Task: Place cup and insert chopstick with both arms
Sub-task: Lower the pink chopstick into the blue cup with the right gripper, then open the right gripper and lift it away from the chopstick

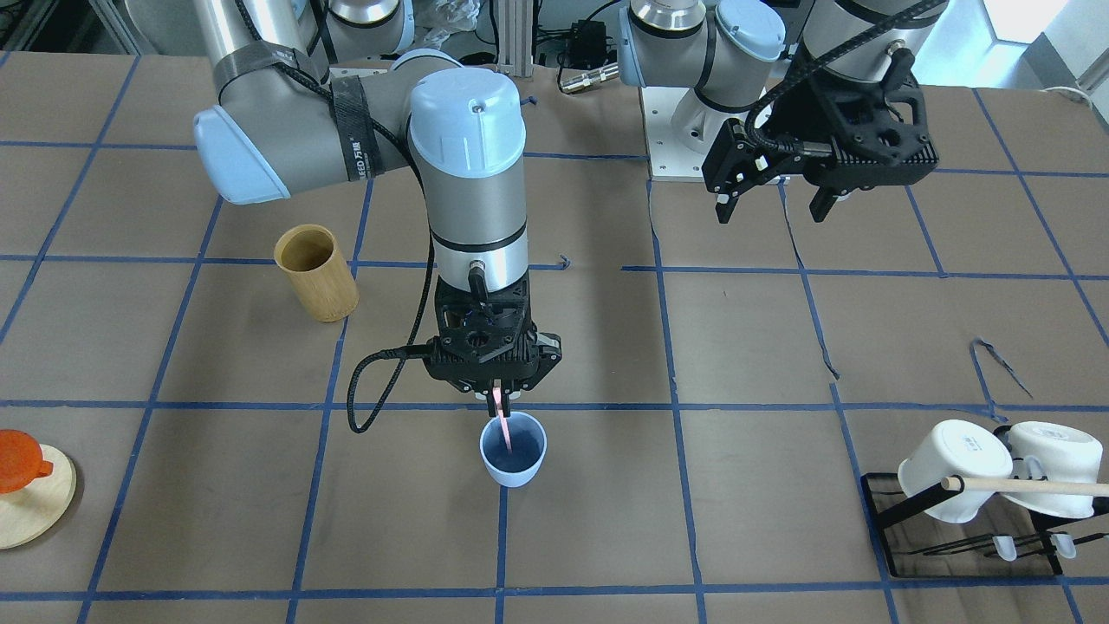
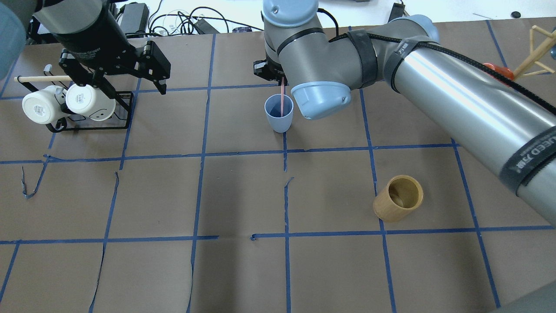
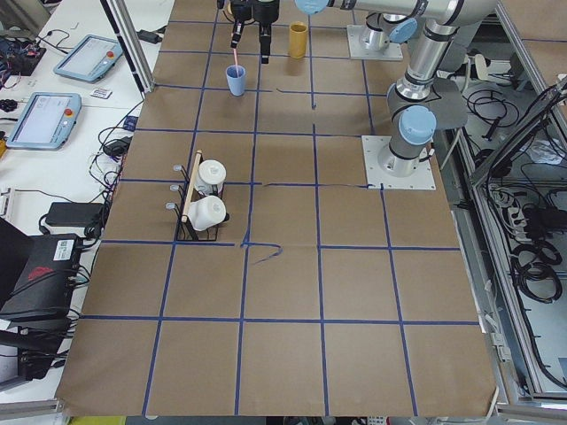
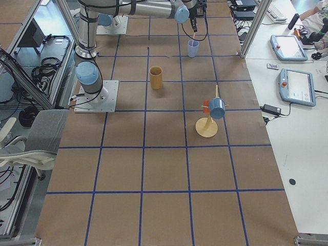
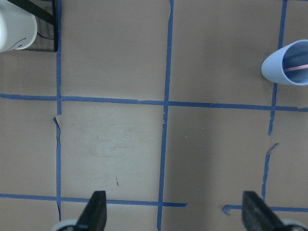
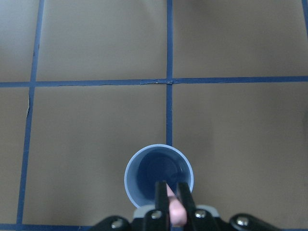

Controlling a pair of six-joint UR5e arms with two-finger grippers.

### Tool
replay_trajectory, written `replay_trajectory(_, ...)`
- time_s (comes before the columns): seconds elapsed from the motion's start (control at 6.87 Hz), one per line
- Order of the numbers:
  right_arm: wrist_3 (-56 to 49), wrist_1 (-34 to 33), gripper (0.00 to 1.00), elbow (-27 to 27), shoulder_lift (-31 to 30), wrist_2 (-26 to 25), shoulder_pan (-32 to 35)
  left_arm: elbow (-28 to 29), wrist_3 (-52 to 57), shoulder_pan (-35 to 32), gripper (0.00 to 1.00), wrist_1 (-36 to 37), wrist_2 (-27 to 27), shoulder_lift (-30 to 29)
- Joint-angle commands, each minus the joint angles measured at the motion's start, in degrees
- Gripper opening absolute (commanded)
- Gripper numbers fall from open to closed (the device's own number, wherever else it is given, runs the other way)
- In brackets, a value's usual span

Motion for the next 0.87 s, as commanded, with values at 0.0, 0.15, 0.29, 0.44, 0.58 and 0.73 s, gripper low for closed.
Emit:
replay_trajectory(0.0, 5.4, 0.1, 0.38, -0.2, -0.4, 0.2, -0.1, -0.1, 0.0, 0.1, 1.0, 0.1, -0.1, 0.1)
replay_trajectory(0.15, 6.3, 0.5, 0.41, -1.3, -0.5, 0.9, -0.1, -0.2, 0.0, 0.1, 1.0, 0.0, -0.1, 0.2)
replay_trajectory(0.29, 5.8, 2.9, 0.43, -3.9, -0.9, 0.7, -0.3, -0.3, 0.0, 0.2, 1.0, 0.0, -0.1, 0.3)
replay_trajectory(0.44, 5.5, 9.5, 0.48, -7.1, -1.9, 0.8, -1.2, -0.4, 0.0, 0.2, 1.0, 0.0, -0.1, 0.4)
replay_trajectory(0.58, 0.9, 16.1, 0.52, -8.7, -3.2, 0.5, -3.3, -0.4, 0.0, 0.2, 1.0, 0.1, -0.1, 0.4)
replay_trajectory(0.73, -5.4, 25.2, 0.57, -8.8, -6.1, 0.9, -7.4, -0.6, 0.0, 0.2, 1.0, 0.0, 0.0, 0.6)
